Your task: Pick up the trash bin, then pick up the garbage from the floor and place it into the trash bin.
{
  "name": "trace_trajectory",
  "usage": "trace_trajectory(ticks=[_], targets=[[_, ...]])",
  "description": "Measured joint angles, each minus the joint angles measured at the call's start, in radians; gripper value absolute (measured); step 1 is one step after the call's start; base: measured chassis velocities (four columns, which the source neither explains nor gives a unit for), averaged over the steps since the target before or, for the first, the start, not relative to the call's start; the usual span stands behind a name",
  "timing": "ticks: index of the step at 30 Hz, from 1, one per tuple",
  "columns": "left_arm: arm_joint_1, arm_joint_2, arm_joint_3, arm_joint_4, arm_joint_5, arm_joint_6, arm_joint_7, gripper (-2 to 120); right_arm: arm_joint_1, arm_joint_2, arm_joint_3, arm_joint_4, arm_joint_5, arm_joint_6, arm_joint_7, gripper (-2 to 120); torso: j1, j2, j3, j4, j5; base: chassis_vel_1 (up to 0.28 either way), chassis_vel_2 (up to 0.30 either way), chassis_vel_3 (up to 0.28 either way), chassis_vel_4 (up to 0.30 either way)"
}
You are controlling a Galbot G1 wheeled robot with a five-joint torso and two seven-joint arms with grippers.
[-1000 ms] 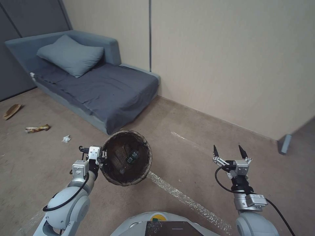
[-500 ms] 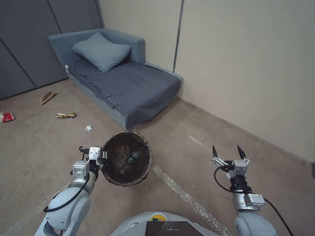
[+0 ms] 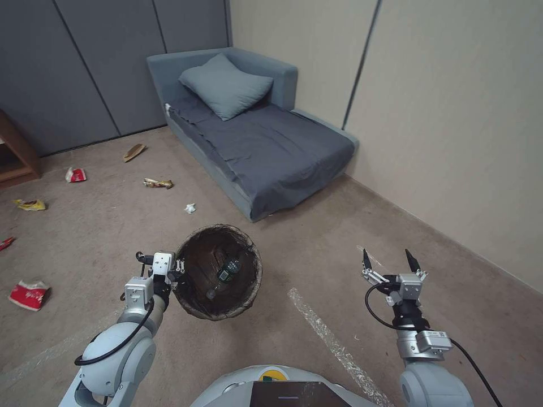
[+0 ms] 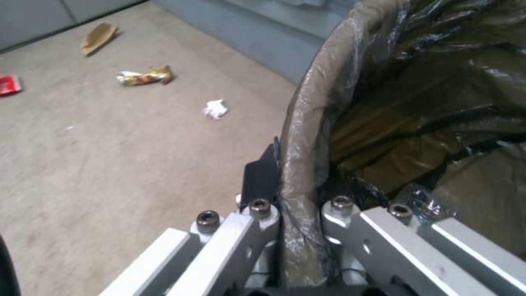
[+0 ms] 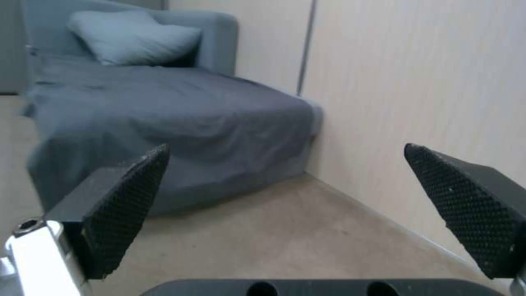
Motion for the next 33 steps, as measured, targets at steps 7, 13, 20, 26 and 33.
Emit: trace_trajectory(ticks=[7,13,20,26,33], targets=[[-0.003,0.002,-0.004,0.004,-0.003,-0.003,0.003,3,0.012,0.006,-0.019,0.003,-0.013,-0.015,0.01,100,0.0,0.0,0.0,0.0,-0.0001,0.071,0.079,0.074,0.076],[-0.003,-0.001,-0.008,0.007,-0.004,-0.01,0.003,3,0.023,0.004,-0.036,0.008,-0.016,-0.047,0.028,100,0.0,0.0,0.0,0.0003,-0.0001,0.073,0.086,0.091,0.098],[-0.001,-0.002,-0.009,0.011,-0.004,-0.013,0.004,3,0.034,0.001,-0.041,0.007,-0.019,-0.062,0.035,100,0.0,0.0,0.0,-0.0001,-0.0001,0.076,0.067,0.069,0.089],[-0.003,0.0,-0.009,0.014,-0.005,-0.013,0.004,3,0.042,-0.001,-0.042,0.004,-0.02,-0.069,0.041,100,0.0,0.0,0.0,0.0001,0.0,0.067,0.076,0.065,0.073],[-0.006,0.0,-0.009,0.019,-0.006,-0.014,0.004,3,0.061,-0.006,-0.048,-0.003,-0.026,-0.091,0.063,100,0.0,0.0,0.0,0.0001,-0.0001,0.069,0.081,0.07,0.069]])
